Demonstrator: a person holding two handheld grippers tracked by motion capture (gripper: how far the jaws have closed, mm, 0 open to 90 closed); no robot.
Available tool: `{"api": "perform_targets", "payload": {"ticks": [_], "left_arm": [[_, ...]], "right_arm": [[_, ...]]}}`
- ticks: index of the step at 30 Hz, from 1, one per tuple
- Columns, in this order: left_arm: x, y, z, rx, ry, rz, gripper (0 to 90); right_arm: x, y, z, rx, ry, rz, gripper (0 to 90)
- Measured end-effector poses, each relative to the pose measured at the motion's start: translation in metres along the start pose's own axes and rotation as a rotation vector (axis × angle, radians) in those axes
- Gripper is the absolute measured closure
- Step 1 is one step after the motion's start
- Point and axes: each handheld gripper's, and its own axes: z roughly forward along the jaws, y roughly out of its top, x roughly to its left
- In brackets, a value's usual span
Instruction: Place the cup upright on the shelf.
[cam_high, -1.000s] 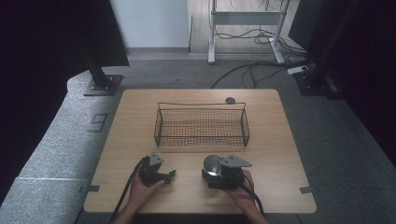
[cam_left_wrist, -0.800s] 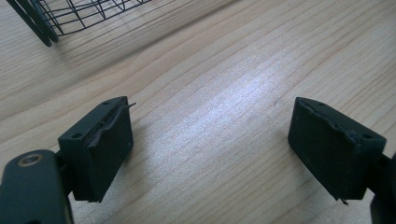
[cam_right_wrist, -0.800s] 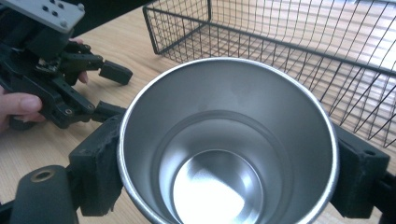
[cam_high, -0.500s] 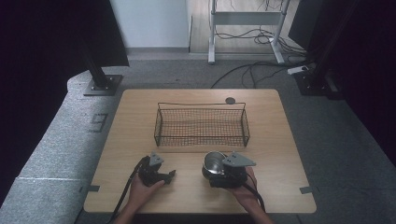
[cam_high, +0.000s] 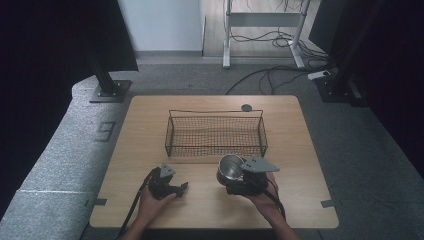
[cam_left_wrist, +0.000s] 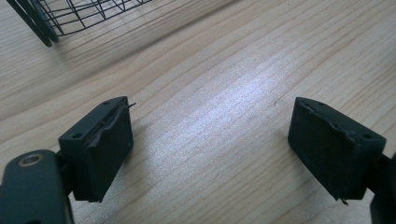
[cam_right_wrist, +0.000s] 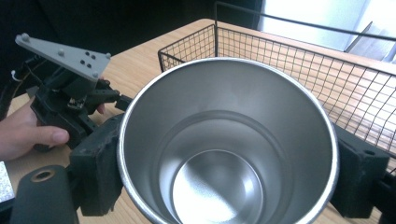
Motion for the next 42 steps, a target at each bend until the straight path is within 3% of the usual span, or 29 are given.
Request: {"api": "perform_targets", "payload": {"ticks": [26,42], "left_arm": [[0.000,0.000,0.000,0.000,0.001,-0.002,13.9],[0.000,0.000,0.000,0.000,0.000,-0.002,13.9]], "right_arm": [[-0.006,0.032,0.004,-0.036,-0.005,-0.008,14.4],[-0.017,0.040,0.015,-0.046,-0.016,0.026,14.4]]}}
